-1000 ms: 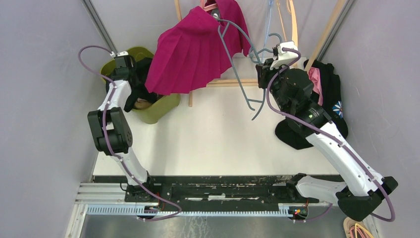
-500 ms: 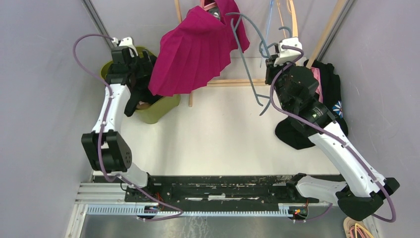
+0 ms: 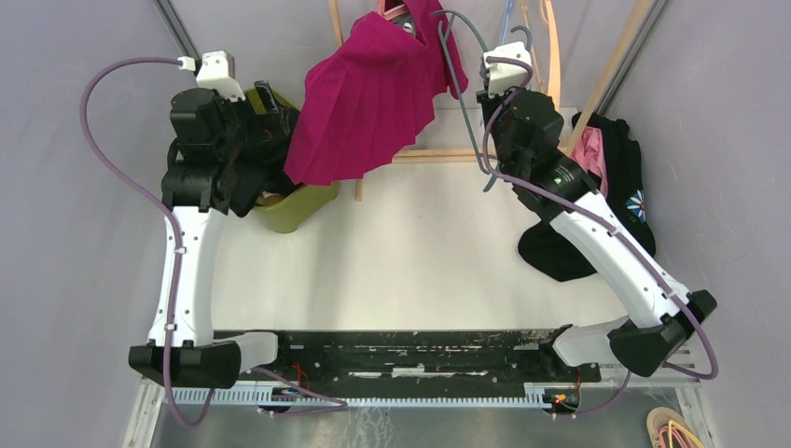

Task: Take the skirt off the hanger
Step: Place the skirt in the bin, then place the hanger at the clothesline.

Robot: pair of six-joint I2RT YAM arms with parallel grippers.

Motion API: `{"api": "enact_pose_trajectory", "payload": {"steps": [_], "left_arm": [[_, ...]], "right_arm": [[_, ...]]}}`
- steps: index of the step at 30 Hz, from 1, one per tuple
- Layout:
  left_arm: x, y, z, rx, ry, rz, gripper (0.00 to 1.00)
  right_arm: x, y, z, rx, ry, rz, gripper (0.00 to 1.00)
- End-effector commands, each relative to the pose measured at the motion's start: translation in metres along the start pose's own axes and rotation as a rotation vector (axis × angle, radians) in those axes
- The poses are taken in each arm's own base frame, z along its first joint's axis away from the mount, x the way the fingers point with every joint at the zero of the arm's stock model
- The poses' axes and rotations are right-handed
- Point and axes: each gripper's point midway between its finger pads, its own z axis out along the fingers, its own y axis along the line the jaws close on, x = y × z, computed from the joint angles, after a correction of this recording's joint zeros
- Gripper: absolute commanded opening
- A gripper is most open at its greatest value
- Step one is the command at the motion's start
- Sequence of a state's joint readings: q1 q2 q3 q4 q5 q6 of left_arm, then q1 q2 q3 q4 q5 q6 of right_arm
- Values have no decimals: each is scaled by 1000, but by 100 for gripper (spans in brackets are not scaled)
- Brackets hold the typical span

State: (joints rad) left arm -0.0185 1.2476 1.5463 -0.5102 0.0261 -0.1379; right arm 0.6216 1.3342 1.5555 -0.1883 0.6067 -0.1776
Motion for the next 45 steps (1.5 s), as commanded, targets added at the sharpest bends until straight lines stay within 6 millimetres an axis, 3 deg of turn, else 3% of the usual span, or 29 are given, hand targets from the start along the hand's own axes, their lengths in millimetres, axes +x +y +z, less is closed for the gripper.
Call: {"api": "enact_pose_trajectory", "payload": {"steps": [1, 5, 10, 18, 24, 37, 45], "left_arm": [[-29, -47, -32, 212, -61, -3, 99], [-23, -59, -46, 249, -59, 12, 99], [-3, -63, -37, 264, -10, -15, 99], [8, -75, -38, 290, 11, -24, 99], [11, -77, -40, 281, 15, -9, 99], [24, -75, -40, 246, 45, 7, 99], [16, -73, -49, 234, 18, -1, 99]], "right_arm": [[-54, -11, 2, 31, -147, 33, 1], [-67, -12, 13, 71, -186, -23, 1], [-79, -3, 38, 126, -233, -20, 1], [-73, 23, 89, 207, -251, -41, 1], [-79, 28, 108, 268, -290, -118, 1], [-90, 15, 130, 413, -352, -235, 0], [-83, 4, 155, 426, -339, -227, 1]]}}
